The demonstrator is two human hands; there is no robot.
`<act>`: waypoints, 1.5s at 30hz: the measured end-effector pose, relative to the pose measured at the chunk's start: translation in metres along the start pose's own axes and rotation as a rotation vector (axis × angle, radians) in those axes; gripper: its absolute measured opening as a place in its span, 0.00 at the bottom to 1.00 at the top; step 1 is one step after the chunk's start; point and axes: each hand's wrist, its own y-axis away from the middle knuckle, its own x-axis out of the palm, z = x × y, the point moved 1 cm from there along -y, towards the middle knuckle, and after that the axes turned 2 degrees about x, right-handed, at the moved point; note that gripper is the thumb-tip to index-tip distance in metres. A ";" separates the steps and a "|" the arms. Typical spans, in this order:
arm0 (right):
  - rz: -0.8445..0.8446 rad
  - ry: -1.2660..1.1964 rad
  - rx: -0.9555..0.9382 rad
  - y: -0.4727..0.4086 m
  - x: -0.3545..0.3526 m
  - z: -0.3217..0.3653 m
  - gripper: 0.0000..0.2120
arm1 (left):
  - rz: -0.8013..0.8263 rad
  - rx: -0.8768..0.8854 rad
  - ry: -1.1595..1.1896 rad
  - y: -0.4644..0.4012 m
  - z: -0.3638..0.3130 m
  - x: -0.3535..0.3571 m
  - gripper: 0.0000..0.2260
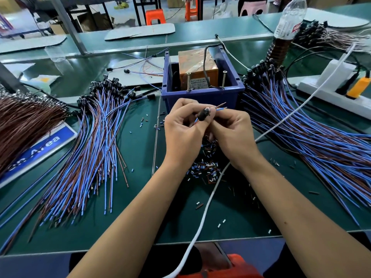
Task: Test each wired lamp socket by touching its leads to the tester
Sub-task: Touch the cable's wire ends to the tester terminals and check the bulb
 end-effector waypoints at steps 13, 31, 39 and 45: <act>-0.172 -0.030 0.014 -0.001 0.000 0.004 0.03 | -0.147 -0.128 0.098 -0.004 0.006 -0.004 0.03; -0.601 0.488 -0.268 -0.003 -0.014 0.016 0.08 | -0.375 0.084 -0.174 -0.015 0.007 -0.017 0.05; -0.633 0.560 -0.330 -0.003 -0.014 0.018 0.10 | -0.356 0.109 -0.193 -0.016 0.008 -0.014 0.03; -0.584 0.623 -0.371 -0.002 -0.012 0.021 0.09 | -0.341 0.106 -0.190 -0.016 0.010 -0.014 0.04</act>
